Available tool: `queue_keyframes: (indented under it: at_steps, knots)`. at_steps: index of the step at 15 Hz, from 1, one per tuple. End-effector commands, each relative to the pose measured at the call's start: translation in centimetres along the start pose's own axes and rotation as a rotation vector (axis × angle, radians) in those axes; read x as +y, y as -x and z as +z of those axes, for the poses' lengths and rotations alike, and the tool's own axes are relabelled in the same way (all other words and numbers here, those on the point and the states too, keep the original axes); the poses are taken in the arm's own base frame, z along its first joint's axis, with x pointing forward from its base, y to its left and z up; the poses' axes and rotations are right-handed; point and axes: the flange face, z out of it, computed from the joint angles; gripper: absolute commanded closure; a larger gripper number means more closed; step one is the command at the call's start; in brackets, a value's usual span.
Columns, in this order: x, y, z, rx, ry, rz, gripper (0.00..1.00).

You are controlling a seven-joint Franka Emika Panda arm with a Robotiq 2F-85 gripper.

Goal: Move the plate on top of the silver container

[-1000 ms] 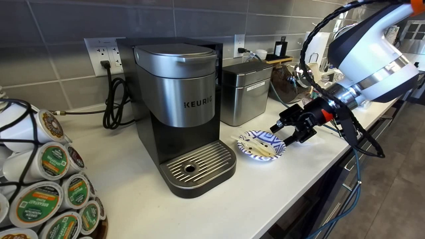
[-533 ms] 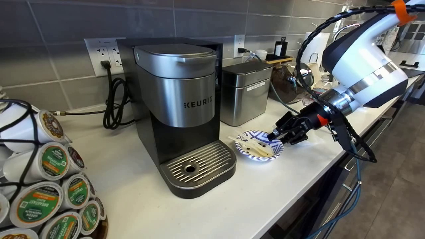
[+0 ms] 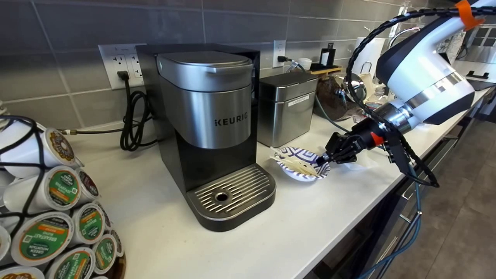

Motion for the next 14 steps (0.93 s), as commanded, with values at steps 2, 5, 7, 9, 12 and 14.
queue_keyframes:
  at_steps: [2,5,7,9,12,14]
  knots:
    - [-0.3,-0.1,-1.0,-0.019,0.04,0.04,0.99]
    - [-2.3,-0.3,-3.3,-0.01,0.078,0.0,0.99]
    - [-4.4,-0.4,-5.4,-0.002,0.099,-0.045,0.99]
    - [-6.6,-0.7,-7.5,0.0,0.11,-0.082,0.99]
    - [-9.8,-1.9,-11.0,-0.01,0.151,-0.094,0.99]
    - [-10.9,-3.5,-12.8,-0.011,0.198,-0.068,0.99]
